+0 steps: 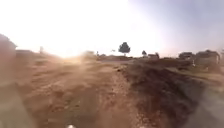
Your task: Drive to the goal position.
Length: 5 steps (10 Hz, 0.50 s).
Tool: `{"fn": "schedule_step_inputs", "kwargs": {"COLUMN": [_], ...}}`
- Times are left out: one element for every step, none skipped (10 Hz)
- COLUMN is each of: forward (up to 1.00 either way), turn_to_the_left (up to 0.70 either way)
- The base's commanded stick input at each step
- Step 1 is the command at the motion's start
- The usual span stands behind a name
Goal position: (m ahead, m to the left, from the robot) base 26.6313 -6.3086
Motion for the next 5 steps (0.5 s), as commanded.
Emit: {"fn": "schedule_step_inputs", "kwargs": {"forward": [0.7, 0.7, 0.7, 0.7, 0.7], "turn_to_the_left": [0.0, 0.0, 0.0, 0.0, 0.0]}}
